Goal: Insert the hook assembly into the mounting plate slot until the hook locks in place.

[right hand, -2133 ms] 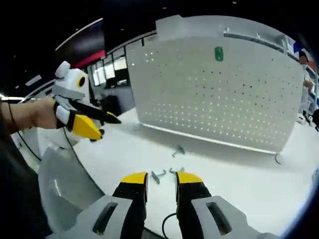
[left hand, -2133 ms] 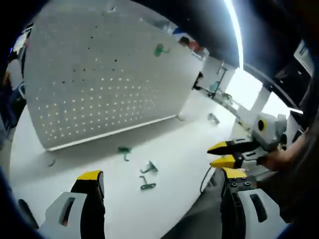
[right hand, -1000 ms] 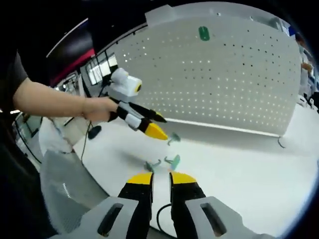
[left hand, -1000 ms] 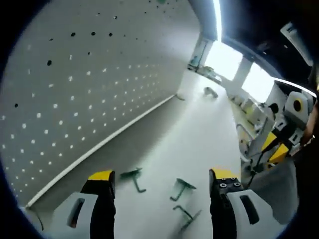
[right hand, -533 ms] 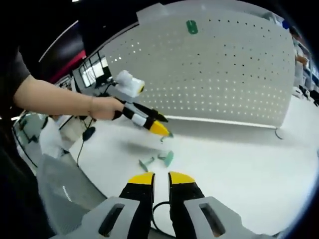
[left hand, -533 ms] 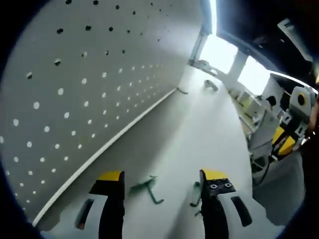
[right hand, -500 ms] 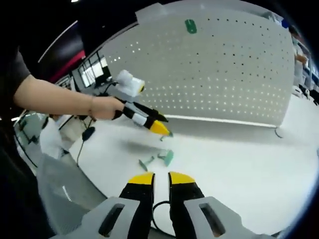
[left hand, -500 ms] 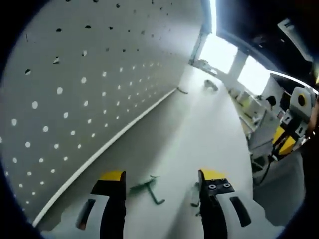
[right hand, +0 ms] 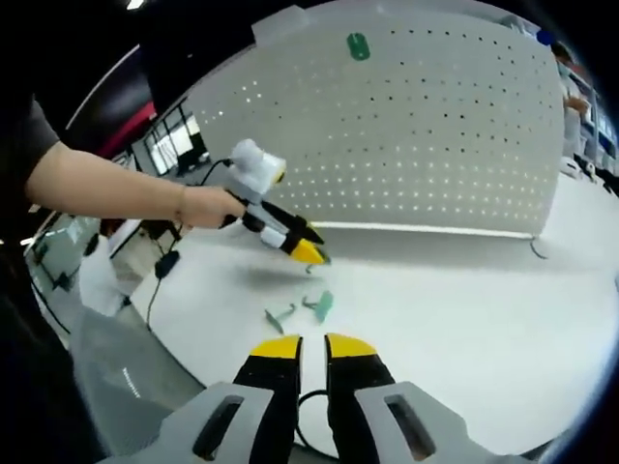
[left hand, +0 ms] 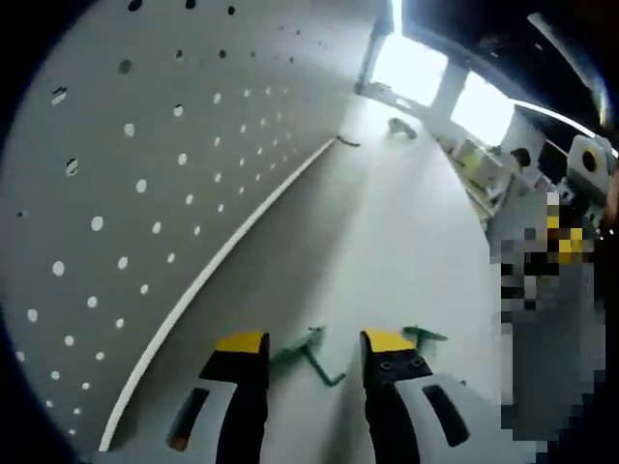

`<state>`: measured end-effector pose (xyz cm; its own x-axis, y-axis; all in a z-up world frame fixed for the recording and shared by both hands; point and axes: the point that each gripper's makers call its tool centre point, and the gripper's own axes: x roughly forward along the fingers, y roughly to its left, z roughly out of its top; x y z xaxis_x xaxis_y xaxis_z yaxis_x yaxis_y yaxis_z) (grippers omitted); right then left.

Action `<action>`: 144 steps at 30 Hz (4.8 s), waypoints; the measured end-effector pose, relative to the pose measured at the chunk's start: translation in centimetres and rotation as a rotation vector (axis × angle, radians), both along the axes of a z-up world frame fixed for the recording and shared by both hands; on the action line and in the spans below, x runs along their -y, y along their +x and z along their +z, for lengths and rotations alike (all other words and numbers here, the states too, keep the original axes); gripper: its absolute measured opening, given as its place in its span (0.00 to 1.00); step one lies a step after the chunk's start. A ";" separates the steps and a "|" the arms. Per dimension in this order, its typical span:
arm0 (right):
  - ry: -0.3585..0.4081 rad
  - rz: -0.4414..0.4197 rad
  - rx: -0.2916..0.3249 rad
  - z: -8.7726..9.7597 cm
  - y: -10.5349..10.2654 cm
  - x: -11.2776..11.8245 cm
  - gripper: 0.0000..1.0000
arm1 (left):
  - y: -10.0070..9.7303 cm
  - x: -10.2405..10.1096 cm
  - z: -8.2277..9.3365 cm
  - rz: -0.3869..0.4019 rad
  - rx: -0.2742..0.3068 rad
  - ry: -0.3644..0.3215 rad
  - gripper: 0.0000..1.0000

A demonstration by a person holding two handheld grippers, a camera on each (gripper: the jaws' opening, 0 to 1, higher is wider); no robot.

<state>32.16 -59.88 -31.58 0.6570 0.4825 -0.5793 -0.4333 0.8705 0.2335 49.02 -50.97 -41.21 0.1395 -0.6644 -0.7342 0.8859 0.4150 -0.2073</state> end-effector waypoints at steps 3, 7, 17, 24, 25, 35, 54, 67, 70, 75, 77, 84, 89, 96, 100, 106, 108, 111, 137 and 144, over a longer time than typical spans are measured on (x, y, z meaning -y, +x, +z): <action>-0.002 -0.001 -0.004 -0.2 -0.3 0.1 0.06 | 0.0 0.5 0.2 -0.013 0.001 0.000 0.39; 0.002 -0.011 -0.016 -0.5 -0.5 0.3 0.06 | -0.4 0.8 -0.2 -0.058 0.007 0.041 0.38; 0.037 -0.053 -0.033 -0.8 -0.2 0.8 0.05 | -1.1 -0.7 -1.4 -0.102 -0.011 0.152 0.23; 0.046 -0.057 -0.035 -0.9 -0.1 0.8 0.05 | -1.5 -1.2 -1.4 -0.107 -0.024 0.170 0.15; 0.047 -0.057 -0.036 -0.9 -0.1 0.8 0.05 | -1.7 -1.3 -1.4 -0.115 -0.022 0.177 0.15; 0.053 -0.056 -0.030 -0.8 -0.1 0.9 0.03 | -2.4 -1.4 -1.6 -0.101 -0.023 0.198 0.15; 0.061 -0.073 -0.038 -1.0 -0.6 0.9 0.04 | -2.1 -1.0 -0.6 -0.137 0.055 0.180 0.34; 0.049 -0.071 -0.044 -1.4 -0.8 0.8 0.04 | -3.0 -0.2 -1.1 -0.215 0.033 0.164 0.30; 0.045 -0.069 -0.042 -1.5 -0.7 0.8 0.04 | -3.0 -0.3 -1.4 -0.220 0.022 0.174 0.25; 0.047 -0.074 -0.041 -1.5 -0.5 0.9 0.04 | -3.1 -0.7 -1.5 -0.256 0.040 0.202 0.15; 0.047 -0.075 -0.043 -1.6 -0.4 0.9 0.04 | -3.2 -0.9 -1.5 -0.259 0.037 0.211 0.11; 0.048 -0.074 -0.048 -1.6 -0.3 0.8 0.04 | -3.0 -1.1 -1.3 -0.265 0.031 0.229 0.05; 0.049 -0.071 -0.047 -1.6 -0.3 0.7 0.04 | -3.3 -1.2 -1.3 -0.255 0.012 0.236 0.04; 0.043 -0.068 -0.034 -1.2 -0.3 1.2 0.04 | -2.5 -1.6 0.0 -0.166 0.004 0.211 0.03; 0.036 -0.071 -0.030 -1.1 -0.5 1.7 0.04 | -2.3 -1.9 0.9 -0.135 0.009 0.202 0.03; 0.038 -0.055 -0.013 -0.6 0.0 1.3 0.04 | -3.2 -1.3 2.5 -0.067 -0.001 0.153 0.02; 0.040 -0.047 -0.003 -0.2 0.2 1.0 0.04 | -3.4 -1.1 3.2 -0.051 0.001 0.140 0.02; 0.046 -0.033 0.014 0.3 0.5 0.6 0.04 | -3.9 -0.6 5.2 0.018 0.013 0.086 0.02; 0.215 0.103 0.091 6.0 0.8 -6.2 0.08 | -9.9 -1.4 16.2 0.328 0.118 -0.184 0.02; 0.317 0.058 0.062 7.3 1.2 -7.0 0.09 | -11.1 -1.6 17.7 0.434 0.106 -0.280 0.02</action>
